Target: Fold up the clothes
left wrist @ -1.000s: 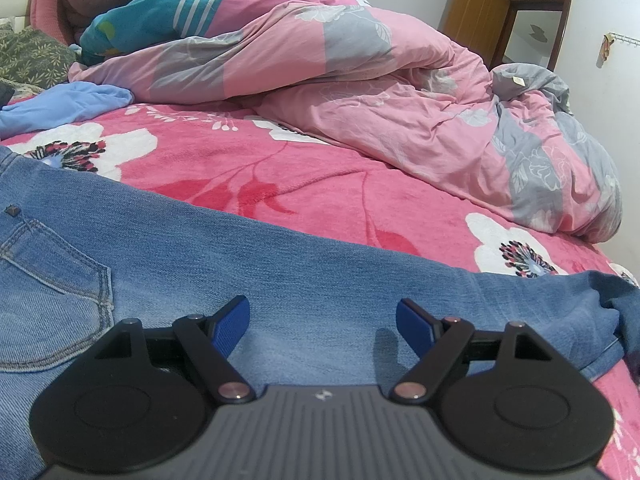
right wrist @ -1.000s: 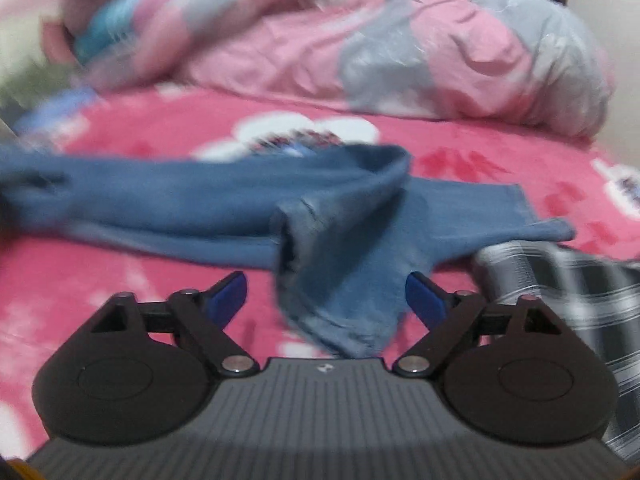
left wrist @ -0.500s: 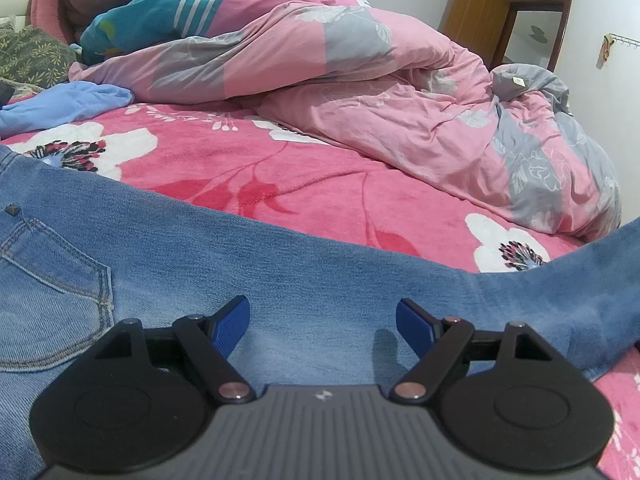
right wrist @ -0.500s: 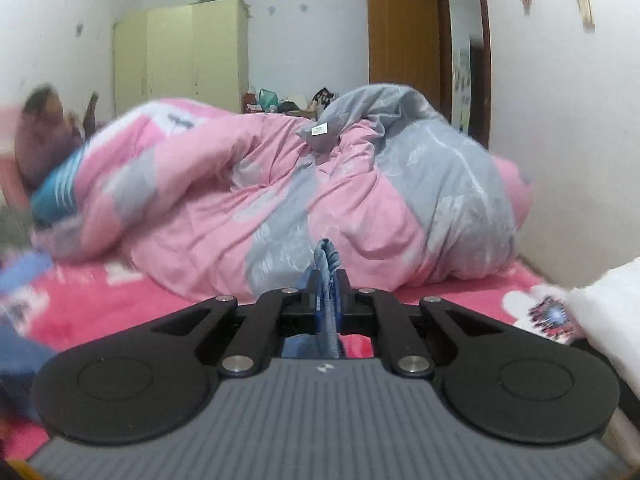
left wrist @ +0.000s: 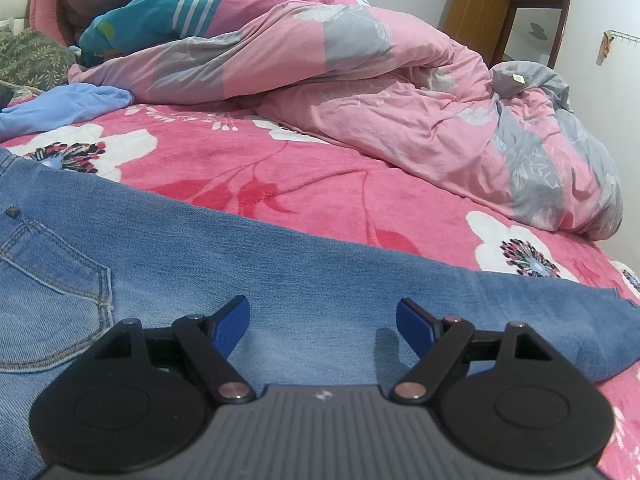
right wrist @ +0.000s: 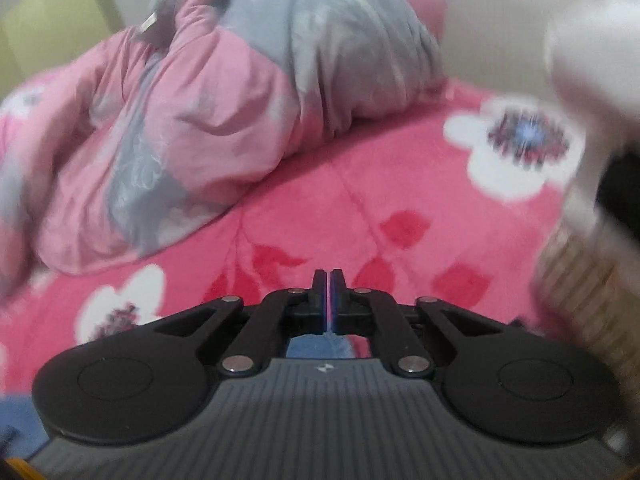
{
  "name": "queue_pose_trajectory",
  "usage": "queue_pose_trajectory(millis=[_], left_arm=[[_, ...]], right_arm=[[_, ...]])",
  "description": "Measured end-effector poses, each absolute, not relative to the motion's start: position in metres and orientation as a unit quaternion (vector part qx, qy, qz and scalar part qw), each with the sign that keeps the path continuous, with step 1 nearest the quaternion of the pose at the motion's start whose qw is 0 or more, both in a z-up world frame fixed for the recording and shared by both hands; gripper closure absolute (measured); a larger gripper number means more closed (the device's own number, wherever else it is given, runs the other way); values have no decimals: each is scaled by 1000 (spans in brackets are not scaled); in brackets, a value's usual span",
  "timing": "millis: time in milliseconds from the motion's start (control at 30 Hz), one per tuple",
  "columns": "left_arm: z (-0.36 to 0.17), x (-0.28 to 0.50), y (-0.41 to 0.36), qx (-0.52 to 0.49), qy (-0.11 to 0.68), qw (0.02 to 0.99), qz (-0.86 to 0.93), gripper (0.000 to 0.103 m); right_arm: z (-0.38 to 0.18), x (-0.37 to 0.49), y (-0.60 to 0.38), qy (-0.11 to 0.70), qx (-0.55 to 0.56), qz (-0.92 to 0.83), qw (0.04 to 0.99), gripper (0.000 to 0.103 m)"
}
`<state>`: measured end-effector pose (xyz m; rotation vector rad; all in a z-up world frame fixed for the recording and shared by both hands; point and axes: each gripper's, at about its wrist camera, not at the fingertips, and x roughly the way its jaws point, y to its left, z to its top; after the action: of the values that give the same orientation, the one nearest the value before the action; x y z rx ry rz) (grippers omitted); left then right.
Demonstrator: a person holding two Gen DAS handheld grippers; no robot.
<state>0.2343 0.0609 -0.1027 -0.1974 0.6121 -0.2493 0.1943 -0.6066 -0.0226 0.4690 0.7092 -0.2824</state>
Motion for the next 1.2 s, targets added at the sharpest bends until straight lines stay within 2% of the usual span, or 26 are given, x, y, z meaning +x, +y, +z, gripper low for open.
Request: queue_pose_trajectory(millis=[33, 67, 100, 133, 167, 300, 533, 633, 767, 1200], left_arm=[[-103, 234, 61, -96, 300, 941, -122, 21], [-103, 234, 61, -96, 300, 941, -122, 21], [-103, 234, 61, -96, 300, 941, -122, 21], [-103, 234, 60, -96, 300, 941, -122, 21], [-103, 234, 60, -96, 300, 941, -122, 21], [-103, 234, 60, -96, 300, 941, -123, 21], [-104, 234, 60, -96, 299, 941, -123, 21], [-104, 234, 60, -96, 299, 941, -123, 21], [-103, 234, 61, -95, 299, 941, -123, 21], [-104, 234, 60, -97, 298, 942, -123, 21]], right_arm=[[-27, 194, -609, 348, 239, -129, 897, 97], [-31, 194, -611, 354, 252, -121, 893, 85], [-36, 194, -614, 359, 264, -113, 888, 78], [-40, 196, -613, 367, 261, -113, 886, 65], [-43, 201, -611, 377, 251, -116, 884, 59], [-59, 216, -610, 406, 244, -118, 873, 58], [-93, 223, -629, 420, 321, -109, 842, 60], [-93, 219, -626, 411, 314, -102, 850, 84], [-81, 210, -617, 385, 281, -101, 873, 93], [-8, 217, -585, 280, 189, -91, 937, 96]])
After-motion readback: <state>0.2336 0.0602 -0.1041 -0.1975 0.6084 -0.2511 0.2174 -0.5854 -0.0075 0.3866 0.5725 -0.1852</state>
